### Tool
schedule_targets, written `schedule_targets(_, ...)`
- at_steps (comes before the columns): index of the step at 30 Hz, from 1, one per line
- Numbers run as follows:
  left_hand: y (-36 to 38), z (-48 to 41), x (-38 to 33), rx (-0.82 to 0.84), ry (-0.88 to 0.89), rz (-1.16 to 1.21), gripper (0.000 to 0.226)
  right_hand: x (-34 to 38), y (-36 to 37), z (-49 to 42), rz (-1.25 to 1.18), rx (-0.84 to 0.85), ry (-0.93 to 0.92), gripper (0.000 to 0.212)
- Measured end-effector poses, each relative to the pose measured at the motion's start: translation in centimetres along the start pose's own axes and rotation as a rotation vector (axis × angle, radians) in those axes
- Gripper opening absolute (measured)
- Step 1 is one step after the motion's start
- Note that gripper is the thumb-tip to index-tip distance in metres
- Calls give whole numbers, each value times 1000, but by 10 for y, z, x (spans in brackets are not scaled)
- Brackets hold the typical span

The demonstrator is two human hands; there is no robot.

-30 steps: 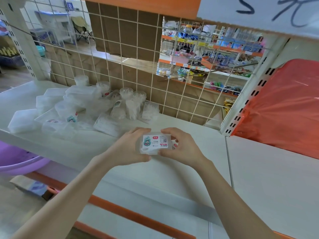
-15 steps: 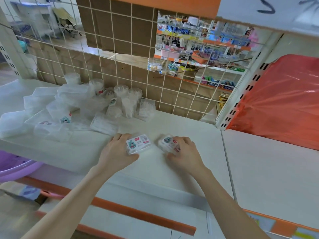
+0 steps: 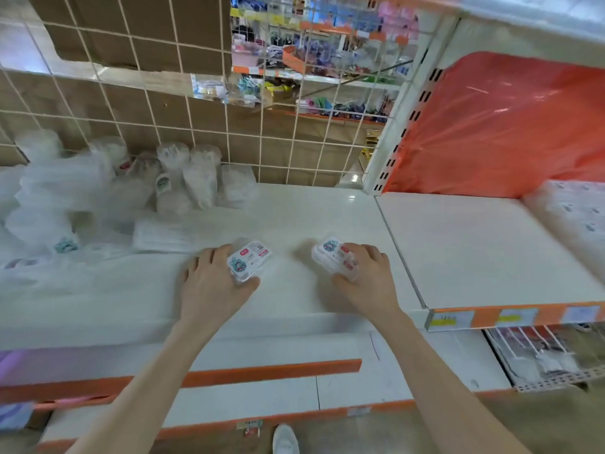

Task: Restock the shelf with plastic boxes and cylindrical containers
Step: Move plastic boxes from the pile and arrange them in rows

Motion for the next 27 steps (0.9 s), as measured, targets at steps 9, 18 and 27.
schedule_targets(9, 16, 23, -65, 104, 404, 195, 59, -34, -49, 55, -95, -194, 116, 47)
schedule_targets(18, 81, 57, -189, 174, 530, 179, 60, -142, -130, 98, -113, -322, 193, 47)
schedule_targets(27, 134, 130, -363, 215, 625, 300, 58, -275, -237, 143, -83, -406, 246, 48)
Point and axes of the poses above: each hand's wrist, its own z-axis away from the middle knuckle, its own y-axis out of the palm, x = y × z, the point moved 3 cm from there along -z, towards the middle knuckle, and after that the axes turned 8 degrees about -z, right-handed, at the moved point
